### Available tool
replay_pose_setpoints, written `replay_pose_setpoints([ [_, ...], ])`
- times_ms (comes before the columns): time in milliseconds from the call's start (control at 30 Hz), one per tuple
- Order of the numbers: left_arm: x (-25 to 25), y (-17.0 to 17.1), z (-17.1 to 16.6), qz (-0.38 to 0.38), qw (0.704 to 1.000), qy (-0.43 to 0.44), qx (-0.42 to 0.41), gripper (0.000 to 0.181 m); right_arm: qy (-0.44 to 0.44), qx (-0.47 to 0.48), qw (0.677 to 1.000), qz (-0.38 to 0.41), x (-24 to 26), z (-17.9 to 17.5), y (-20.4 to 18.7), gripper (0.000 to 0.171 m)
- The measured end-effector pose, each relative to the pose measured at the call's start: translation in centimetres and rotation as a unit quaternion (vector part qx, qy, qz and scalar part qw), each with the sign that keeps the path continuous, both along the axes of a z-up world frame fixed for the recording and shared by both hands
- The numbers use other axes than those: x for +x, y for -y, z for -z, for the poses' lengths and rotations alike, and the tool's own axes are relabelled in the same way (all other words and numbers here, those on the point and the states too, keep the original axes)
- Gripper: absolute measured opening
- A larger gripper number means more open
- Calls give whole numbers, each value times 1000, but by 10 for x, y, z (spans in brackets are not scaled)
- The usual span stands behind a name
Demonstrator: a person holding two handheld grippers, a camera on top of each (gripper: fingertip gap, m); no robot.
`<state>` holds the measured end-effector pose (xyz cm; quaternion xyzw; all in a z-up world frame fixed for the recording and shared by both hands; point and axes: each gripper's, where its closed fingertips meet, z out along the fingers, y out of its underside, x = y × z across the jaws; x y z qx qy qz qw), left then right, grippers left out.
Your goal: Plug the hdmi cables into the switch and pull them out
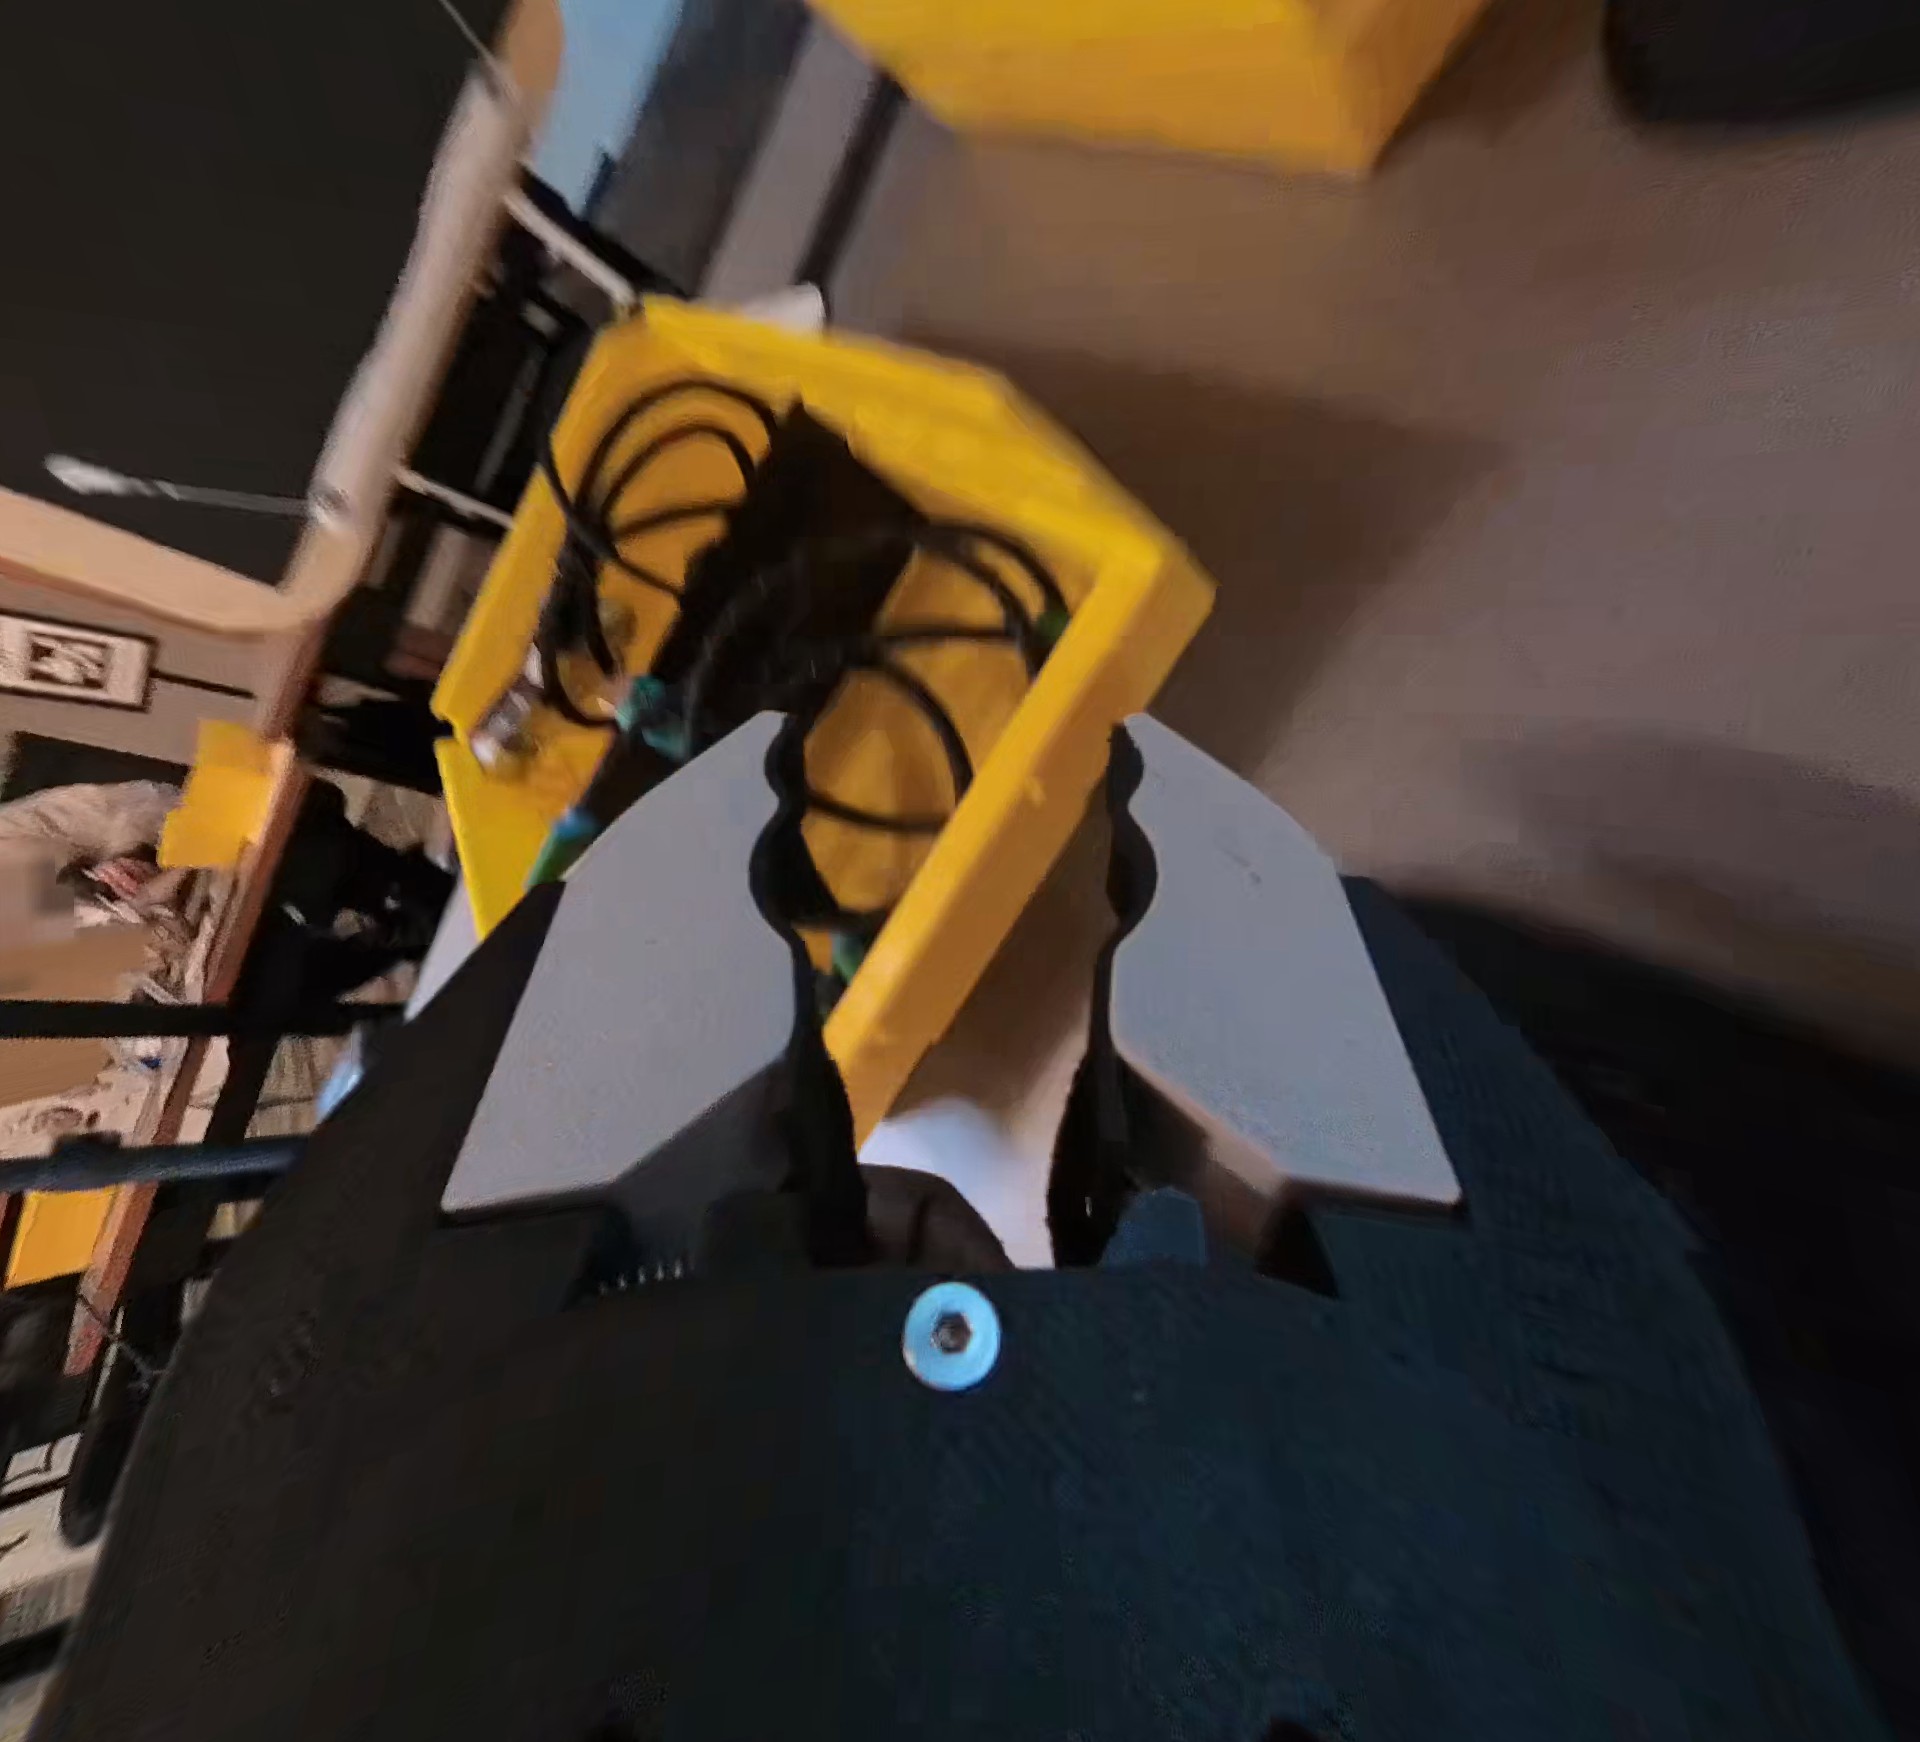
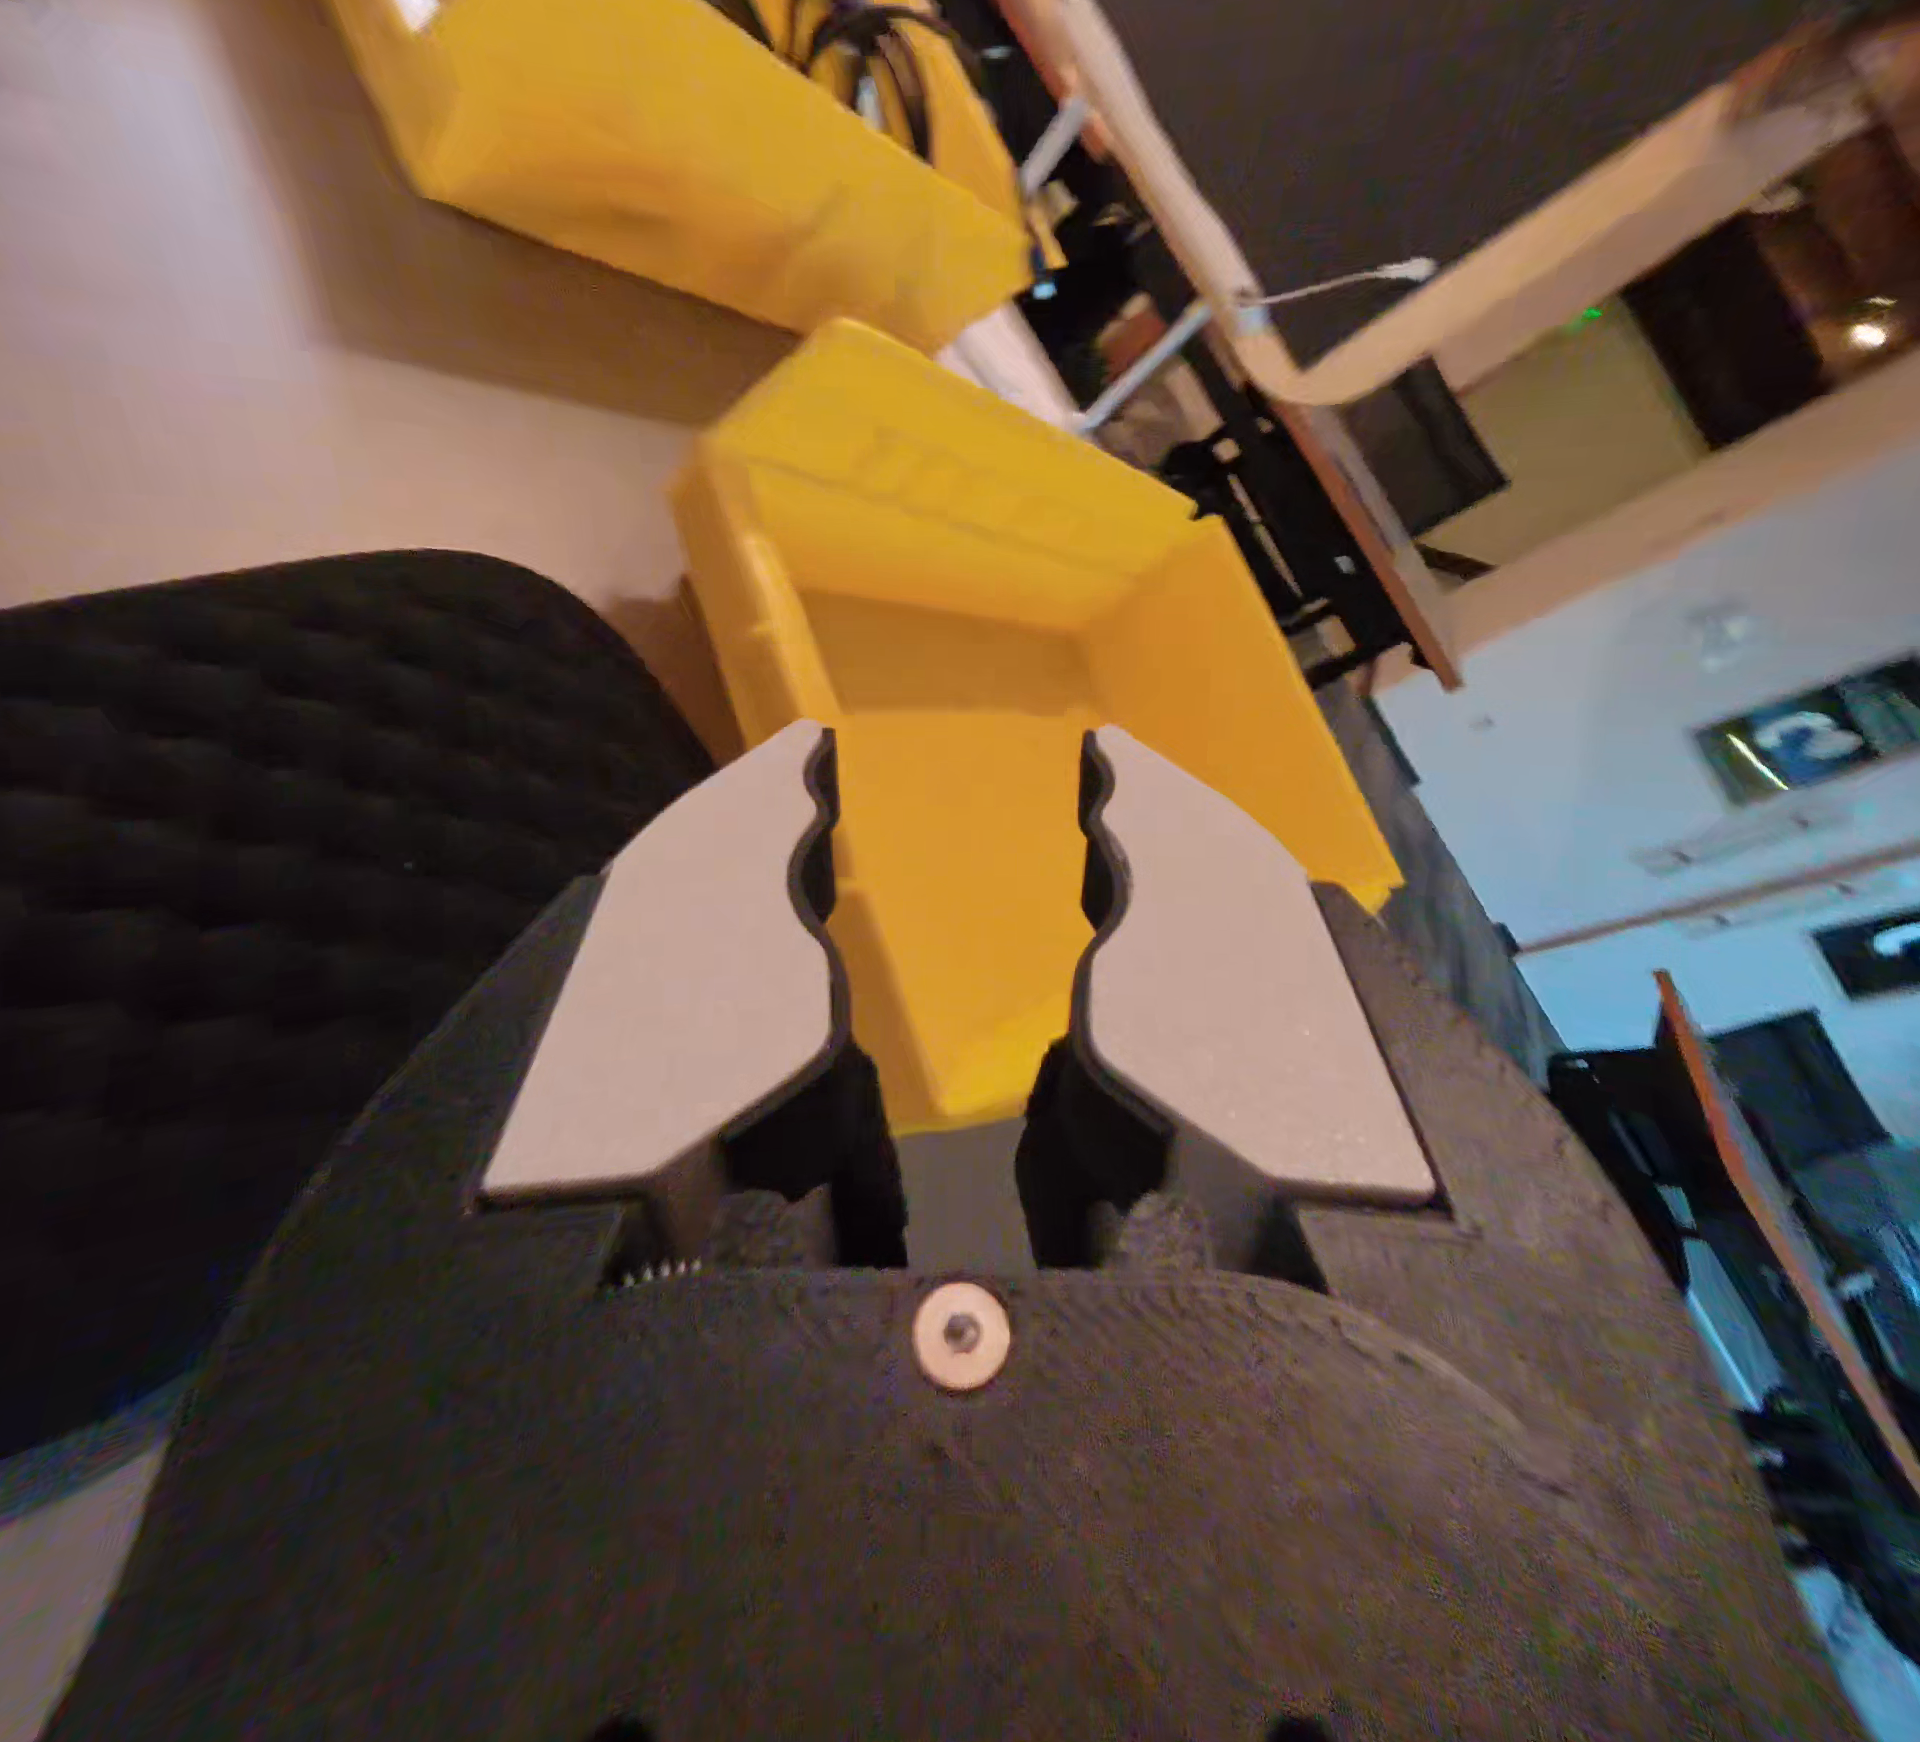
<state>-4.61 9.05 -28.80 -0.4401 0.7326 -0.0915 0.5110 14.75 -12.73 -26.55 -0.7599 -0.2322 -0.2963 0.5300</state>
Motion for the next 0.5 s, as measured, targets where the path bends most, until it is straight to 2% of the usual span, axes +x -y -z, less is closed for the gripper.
replay_pose_setpoints([
  [67, -4, -21, 13, 1, 1000, -10, -25, 63, 20, -73, 997, -28, -12, 22, -18, 44],
  [133, 3, -29, 19, 18, 998, -2, -56, 63, 48, -135, 989, -29, -9, 43, -34, 45],
  [233, 6, -47, 42, 12, 997, -60, -37, 57, 55, -195, 979, -18, 3, 69, -52, 44],
  [300, 10, -44, 49, 29, 996, -73, -52, 48, 51, -239, 970, -12, 10, 86, -57, 43],
  [333, 8, -42, 52, 32, 994, -88, -65, 41, 59, -250, 967, -1, 15, 90, -58, 31],
  [367, 6, -38, 57, 38, 990, -104, -85, 27, 66, -254, 965, 7, 18, 91, -59, 30],
  [500, 3, -42, 57, 10, 992, -87, -90, 27, 67, -249, 966, 21, 22, 90, -56, 31],
])
